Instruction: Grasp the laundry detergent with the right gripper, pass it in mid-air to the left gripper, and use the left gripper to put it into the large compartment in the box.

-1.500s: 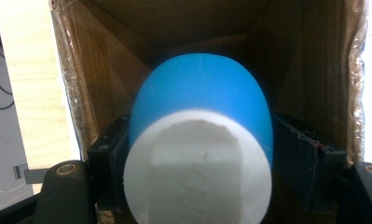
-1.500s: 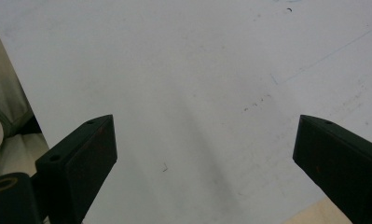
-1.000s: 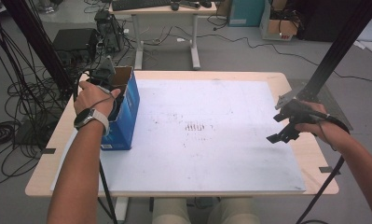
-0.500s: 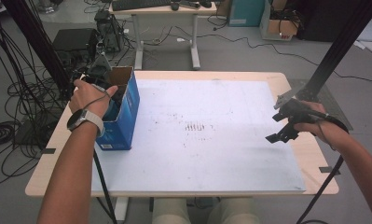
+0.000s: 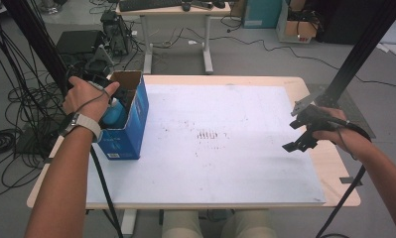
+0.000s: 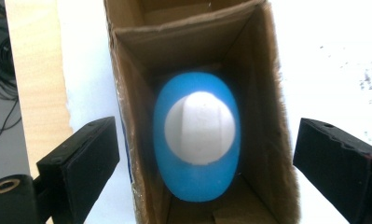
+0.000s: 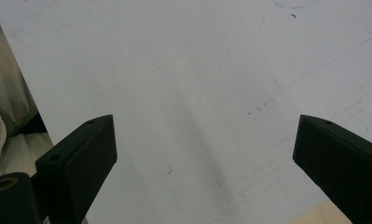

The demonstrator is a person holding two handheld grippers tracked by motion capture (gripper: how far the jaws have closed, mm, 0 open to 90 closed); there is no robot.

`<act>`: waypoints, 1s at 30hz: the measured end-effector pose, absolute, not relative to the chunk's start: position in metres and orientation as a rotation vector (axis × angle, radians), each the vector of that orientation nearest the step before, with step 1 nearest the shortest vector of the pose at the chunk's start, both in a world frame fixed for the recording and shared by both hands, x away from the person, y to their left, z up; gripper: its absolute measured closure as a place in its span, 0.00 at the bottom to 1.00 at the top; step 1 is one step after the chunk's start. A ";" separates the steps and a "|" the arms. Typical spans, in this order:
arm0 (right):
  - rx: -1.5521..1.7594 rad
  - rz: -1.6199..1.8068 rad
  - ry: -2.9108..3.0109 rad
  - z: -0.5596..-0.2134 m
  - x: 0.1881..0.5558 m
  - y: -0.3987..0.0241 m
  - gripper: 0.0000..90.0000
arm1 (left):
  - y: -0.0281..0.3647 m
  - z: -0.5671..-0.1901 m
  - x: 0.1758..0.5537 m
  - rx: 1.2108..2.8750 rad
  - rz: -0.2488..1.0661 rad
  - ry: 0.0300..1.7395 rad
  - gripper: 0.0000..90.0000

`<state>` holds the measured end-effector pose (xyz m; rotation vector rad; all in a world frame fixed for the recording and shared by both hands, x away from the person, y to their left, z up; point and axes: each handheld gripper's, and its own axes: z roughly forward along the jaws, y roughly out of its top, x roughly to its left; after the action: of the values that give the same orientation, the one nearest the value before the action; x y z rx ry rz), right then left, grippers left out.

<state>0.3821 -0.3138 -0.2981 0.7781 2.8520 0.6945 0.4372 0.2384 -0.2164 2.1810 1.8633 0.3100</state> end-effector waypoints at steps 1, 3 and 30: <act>0.777 0.691 2.851 -0.298 0.382 -0.314 0.07 | 0.238 -0.213 0.437 2.194 0.317 1.854 0.08; 0.745 0.675 2.854 -0.297 0.383 -0.315 0.07 | 0.236 -0.208 0.436 2.213 0.334 1.838 0.08; 0.808 0.681 2.839 -0.286 0.384 -0.317 0.07 | 0.189 -0.121 0.418 2.372 0.468 1.488 0.08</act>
<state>0.3836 -0.3175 -0.2855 0.8083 2.8387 0.6806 0.4178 0.1895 -0.1208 2.3717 1.4876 0.4682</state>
